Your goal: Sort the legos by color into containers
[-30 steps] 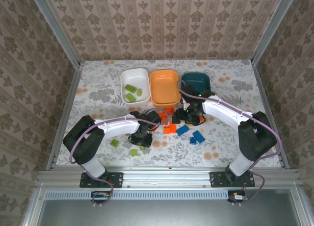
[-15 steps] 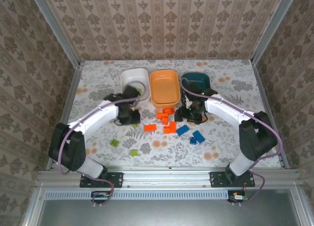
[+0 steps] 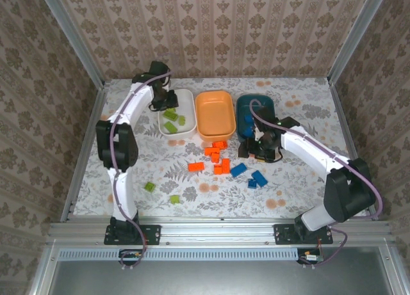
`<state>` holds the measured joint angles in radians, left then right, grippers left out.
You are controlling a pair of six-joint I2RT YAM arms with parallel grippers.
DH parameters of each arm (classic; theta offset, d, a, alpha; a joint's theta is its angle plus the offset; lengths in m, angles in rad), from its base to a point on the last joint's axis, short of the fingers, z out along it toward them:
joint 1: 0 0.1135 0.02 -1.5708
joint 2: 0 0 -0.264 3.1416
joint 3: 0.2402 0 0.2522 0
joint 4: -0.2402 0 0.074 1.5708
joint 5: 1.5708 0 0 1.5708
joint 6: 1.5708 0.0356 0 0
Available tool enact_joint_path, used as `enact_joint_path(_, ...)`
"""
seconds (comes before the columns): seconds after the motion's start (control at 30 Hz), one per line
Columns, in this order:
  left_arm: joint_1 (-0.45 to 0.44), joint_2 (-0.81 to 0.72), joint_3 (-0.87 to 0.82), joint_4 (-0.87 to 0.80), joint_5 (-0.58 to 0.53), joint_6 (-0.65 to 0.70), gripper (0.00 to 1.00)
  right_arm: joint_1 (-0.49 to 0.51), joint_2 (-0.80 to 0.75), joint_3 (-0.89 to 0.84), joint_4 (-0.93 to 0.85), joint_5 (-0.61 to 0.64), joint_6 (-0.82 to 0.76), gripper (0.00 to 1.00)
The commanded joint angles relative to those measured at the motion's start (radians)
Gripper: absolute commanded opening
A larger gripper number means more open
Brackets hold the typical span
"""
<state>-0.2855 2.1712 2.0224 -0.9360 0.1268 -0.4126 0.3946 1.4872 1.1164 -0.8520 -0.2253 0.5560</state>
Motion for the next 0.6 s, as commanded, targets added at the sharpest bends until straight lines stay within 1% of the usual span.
enact_joint_path(0.0, -0.003, 0.103, 0.165, -0.139, -0.039, 0.076, 0.1, -0.014, -0.053, -0.03, -0.086, 0.058, 0.001, 0.69)
enact_joint_path(0.07, -0.003, 0.157, 0.238, -0.172, -0.049, 0.085, 0.11, -0.023, -0.058, -0.051, -0.102, 0.062, 0.001, 0.7)
enact_joint_path(0.13, 0.002, 0.186, 0.271, -0.185, -0.046, 0.084, 0.12, -0.027, -0.049, -0.07, -0.117, 0.061, 0.003, 0.7)
enact_joint_path(0.3, 0.005, 0.203, 0.282, -0.185, -0.031, 0.078, 0.2, -0.028, -0.035, -0.129, -0.109, 0.059, 0.019, 0.7)
enact_joint_path(0.43, 0.003, 0.192, 0.276, -0.199, -0.027, 0.08, 0.33, -0.028, -0.008, -0.15, -0.101, 0.059, 0.014, 0.7)
enact_joint_path(0.57, 0.003, 0.129, 0.222, -0.191, -0.035, 0.086, 0.47, -0.016, 0.004, -0.153, -0.099, 0.04, 0.028, 0.68)
